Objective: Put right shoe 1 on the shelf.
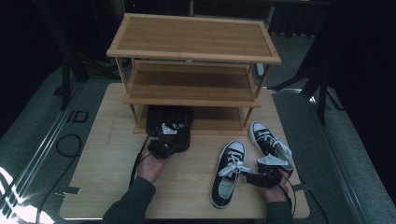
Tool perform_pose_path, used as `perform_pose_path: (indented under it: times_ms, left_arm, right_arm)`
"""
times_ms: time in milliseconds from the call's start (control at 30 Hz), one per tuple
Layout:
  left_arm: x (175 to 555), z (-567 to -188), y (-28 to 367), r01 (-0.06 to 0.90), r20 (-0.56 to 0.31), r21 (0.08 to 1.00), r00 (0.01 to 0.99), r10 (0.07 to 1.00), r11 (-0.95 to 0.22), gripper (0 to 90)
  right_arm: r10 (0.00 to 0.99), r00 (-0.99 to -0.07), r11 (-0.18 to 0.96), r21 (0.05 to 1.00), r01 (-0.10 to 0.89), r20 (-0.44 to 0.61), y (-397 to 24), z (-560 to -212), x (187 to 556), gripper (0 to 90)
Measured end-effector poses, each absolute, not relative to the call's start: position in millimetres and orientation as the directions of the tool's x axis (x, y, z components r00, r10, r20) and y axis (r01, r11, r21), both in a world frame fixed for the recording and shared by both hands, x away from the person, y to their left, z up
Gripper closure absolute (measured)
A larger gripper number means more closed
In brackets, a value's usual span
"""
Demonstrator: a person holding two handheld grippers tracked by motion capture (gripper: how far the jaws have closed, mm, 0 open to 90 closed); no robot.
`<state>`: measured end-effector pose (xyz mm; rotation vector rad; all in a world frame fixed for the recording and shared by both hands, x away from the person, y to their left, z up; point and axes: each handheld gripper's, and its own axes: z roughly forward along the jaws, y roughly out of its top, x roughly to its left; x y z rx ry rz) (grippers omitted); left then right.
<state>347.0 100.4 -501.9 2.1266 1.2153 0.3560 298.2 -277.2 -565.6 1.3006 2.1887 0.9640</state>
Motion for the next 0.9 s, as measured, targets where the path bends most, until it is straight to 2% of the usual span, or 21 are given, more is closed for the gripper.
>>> perform_pose_path:
  times_ms: [400, 900]
  left_arm:
    - [371.1, -501.5, 106.0, 0.697, -0.102, 0.653, 0.469, 0.878, -0.296, 89.5]
    - [391.3, -502.9, 101.5, 0.707, -0.098, 0.653, 0.434, 0.896, -0.271, 89.5]
  right_arm:
    - [0.879, -0.477, 0.323, 0.739, 0.591, -0.003, -277.2, -565.6, 298.2, 24.2]
    - [0.879, -0.477, 0.324, 0.739, 0.59, -0.004, -277.2, -565.6, 298.3, 24.2]
